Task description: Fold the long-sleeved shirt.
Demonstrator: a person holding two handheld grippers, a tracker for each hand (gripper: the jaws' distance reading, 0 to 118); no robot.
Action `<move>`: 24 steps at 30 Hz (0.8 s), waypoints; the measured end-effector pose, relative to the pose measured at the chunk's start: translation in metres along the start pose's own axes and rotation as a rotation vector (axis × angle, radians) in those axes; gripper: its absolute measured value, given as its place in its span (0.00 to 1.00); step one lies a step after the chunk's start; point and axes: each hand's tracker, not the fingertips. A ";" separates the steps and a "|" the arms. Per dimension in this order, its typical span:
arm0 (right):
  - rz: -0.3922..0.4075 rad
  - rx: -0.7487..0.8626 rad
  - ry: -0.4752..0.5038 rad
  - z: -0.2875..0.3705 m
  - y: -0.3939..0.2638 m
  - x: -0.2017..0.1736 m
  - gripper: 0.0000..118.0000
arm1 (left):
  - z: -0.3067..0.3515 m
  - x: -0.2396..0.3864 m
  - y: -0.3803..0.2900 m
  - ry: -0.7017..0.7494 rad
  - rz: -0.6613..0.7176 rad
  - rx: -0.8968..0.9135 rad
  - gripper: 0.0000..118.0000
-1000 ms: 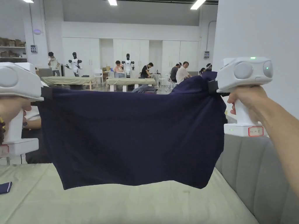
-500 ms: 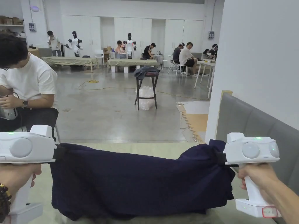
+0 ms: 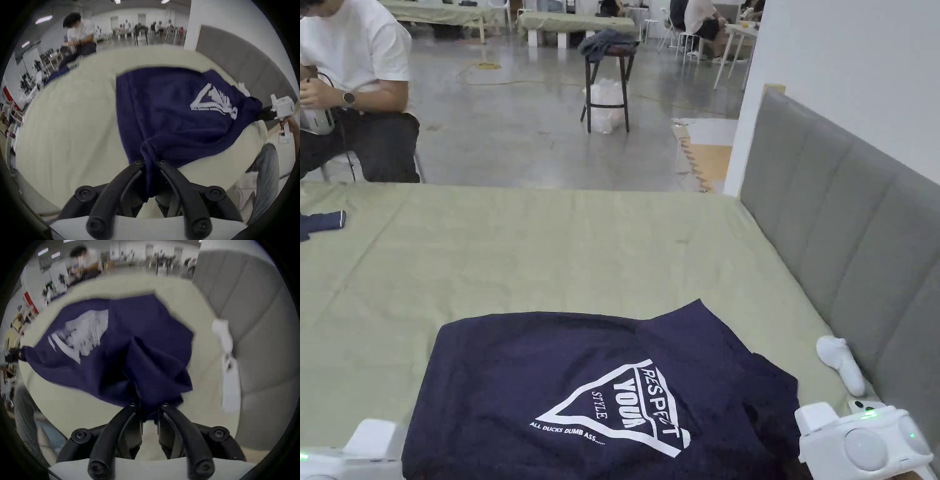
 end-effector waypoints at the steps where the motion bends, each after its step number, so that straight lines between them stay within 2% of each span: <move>1: 0.016 -0.021 -0.015 -0.012 -0.010 -0.002 0.12 | -0.005 0.005 -0.009 0.017 -0.002 -0.003 0.11; 2: 0.000 -0.004 -0.005 -0.017 -0.015 -0.002 0.12 | -0.008 0.004 -0.014 0.039 0.005 0.000 0.16; 3: -0.040 0.044 0.009 -0.010 -0.015 -0.001 0.15 | -0.009 0.002 -0.017 0.040 0.011 0.004 0.29; 4: -0.065 0.067 0.004 0.000 -0.012 0.001 0.37 | -0.007 0.000 -0.019 0.037 0.028 0.003 0.62; 5: -0.076 0.086 0.006 0.010 -0.009 0.003 0.65 | 0.002 0.007 -0.020 0.039 0.034 -0.002 0.83; 6: -0.086 0.114 0.002 0.020 -0.007 0.004 0.90 | 0.007 0.006 -0.021 0.030 0.034 -0.001 0.93; 7: -0.086 0.155 0.001 0.038 -0.007 0.007 1.00 | 0.016 0.007 -0.023 0.016 0.025 0.017 0.92; 9: -0.078 0.252 0.001 0.070 -0.009 0.013 1.00 | 0.038 0.003 -0.016 0.037 -0.012 0.097 0.91; 11: -0.141 0.315 0.005 0.095 -0.007 0.022 1.00 | 0.055 0.002 -0.009 0.035 -0.005 0.104 0.88; 12: -0.172 0.340 0.004 0.108 -0.006 0.025 0.99 | 0.063 0.001 -0.006 0.037 0.004 0.117 0.79; 13: -0.203 0.348 0.028 0.118 -0.007 0.027 0.85 | 0.067 0.002 0.000 0.031 0.009 0.133 0.49; 14: -0.219 0.368 0.043 0.126 -0.007 0.029 0.47 | 0.069 0.003 0.003 0.028 0.003 0.140 0.13; 15: -0.229 0.370 0.023 0.129 -0.004 0.030 0.00 | 0.071 0.006 0.007 0.065 -0.012 0.175 0.06; 16: -0.240 0.387 0.005 0.136 -0.007 0.024 0.00 | 0.074 0.010 0.012 0.050 -0.026 0.185 0.03; 20: -0.219 0.359 0.036 0.135 -0.011 0.016 0.00 | 0.071 0.017 0.027 0.023 -0.036 0.181 0.03; 23: -0.210 0.287 0.085 0.124 -0.019 0.009 0.00 | 0.064 0.017 0.036 0.010 -0.039 0.180 0.03; 24: -0.207 0.256 0.105 0.117 -0.021 0.006 0.04 | 0.062 0.018 0.042 0.008 -0.042 0.178 0.03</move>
